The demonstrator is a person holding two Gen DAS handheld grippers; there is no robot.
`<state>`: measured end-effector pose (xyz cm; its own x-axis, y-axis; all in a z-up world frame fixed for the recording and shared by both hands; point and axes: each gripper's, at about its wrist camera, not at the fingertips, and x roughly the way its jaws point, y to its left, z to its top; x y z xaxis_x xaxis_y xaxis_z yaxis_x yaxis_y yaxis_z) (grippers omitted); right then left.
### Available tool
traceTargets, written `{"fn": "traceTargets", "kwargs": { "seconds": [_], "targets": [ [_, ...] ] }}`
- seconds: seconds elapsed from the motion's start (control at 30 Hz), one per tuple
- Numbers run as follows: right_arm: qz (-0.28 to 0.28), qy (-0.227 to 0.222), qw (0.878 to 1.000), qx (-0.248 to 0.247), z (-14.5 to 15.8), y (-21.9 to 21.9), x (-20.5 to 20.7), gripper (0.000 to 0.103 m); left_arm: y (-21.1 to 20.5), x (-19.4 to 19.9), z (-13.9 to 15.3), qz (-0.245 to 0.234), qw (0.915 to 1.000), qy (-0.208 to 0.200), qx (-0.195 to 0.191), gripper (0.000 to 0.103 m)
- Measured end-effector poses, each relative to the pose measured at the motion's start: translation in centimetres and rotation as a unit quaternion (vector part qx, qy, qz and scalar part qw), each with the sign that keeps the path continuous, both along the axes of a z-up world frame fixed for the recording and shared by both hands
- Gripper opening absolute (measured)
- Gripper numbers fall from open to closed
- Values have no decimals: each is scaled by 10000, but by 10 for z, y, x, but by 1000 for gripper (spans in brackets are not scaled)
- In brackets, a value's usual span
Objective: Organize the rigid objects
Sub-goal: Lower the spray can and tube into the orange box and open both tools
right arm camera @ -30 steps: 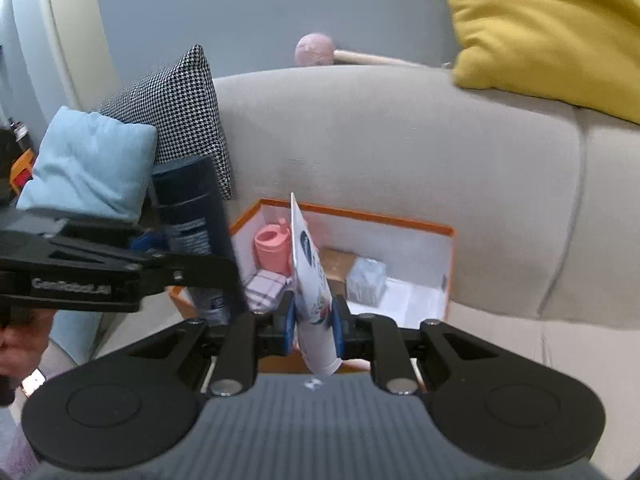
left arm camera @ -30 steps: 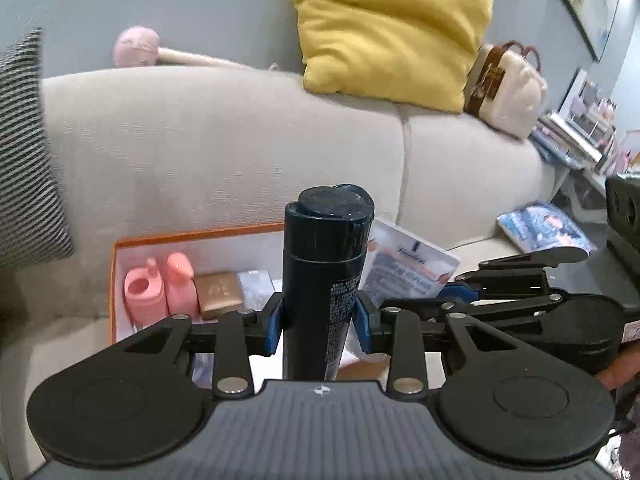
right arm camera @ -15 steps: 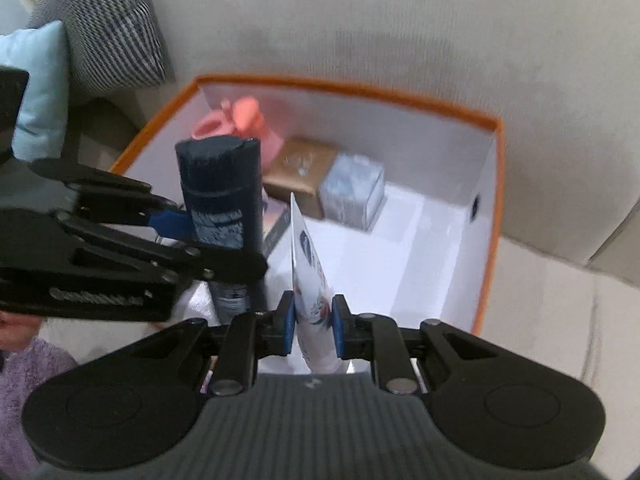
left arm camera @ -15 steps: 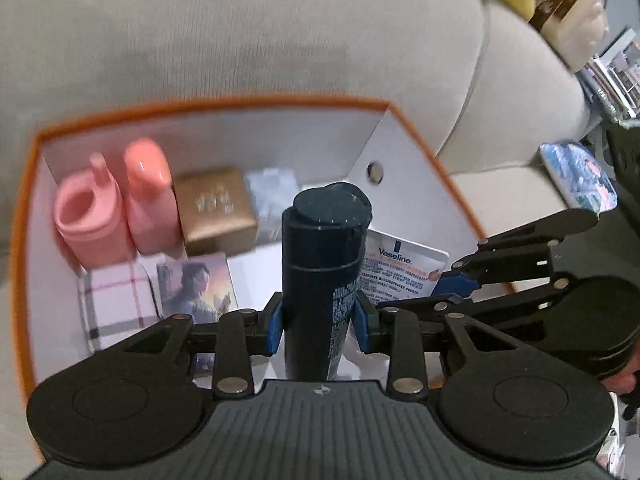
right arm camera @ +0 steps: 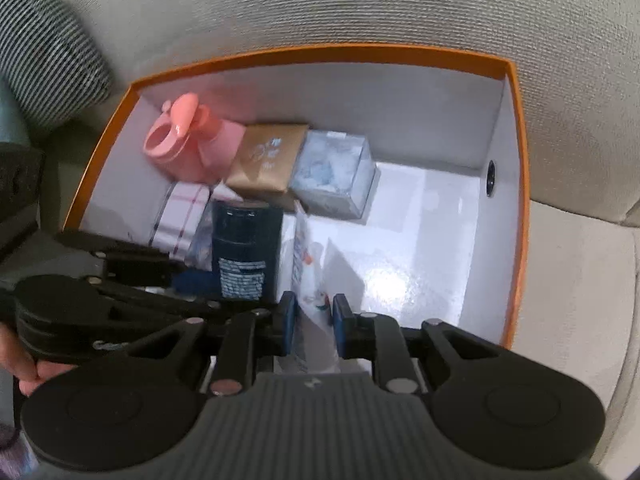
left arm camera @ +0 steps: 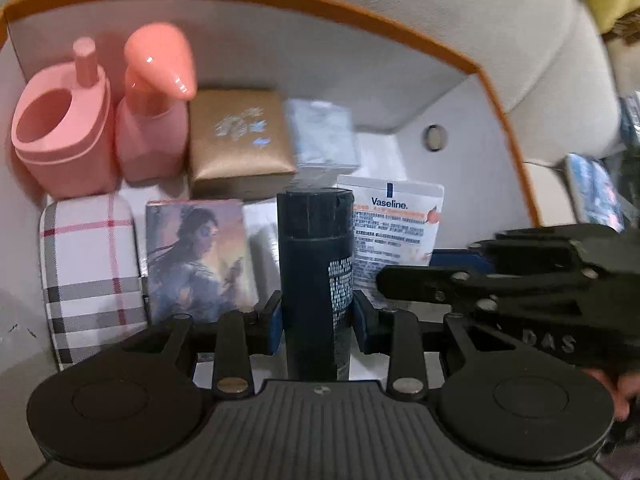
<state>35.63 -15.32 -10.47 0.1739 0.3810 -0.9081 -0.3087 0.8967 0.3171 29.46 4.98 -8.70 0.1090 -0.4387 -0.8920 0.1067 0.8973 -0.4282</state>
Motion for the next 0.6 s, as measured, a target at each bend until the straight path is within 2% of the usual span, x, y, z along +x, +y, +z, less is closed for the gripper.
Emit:
{"fn": "traceTargets", "kwargs": {
  "seconds": [0.13,0.27,0.37,0.53,0.6],
  "targets": [
    [-258,151,9995,55,-7,1,6,21,-3,7,-5,16,9993,285,253,36],
    [-424,251,9987,118,-9,1,12,22,0,12,-6,124,9991,381,158,37],
    [-462,246,9986,36,-9,4,13,23,1,11,-5,107,9993,311,184,39],
    [-384,187,9990,-122,-10,10,11,39,-3,-1,12,-104,9990,-167,409,39],
    [-342,126,9990,-252,-8,13,9,39,-6,-7,17,-165,9980,-321,524,39]
  ]
}}
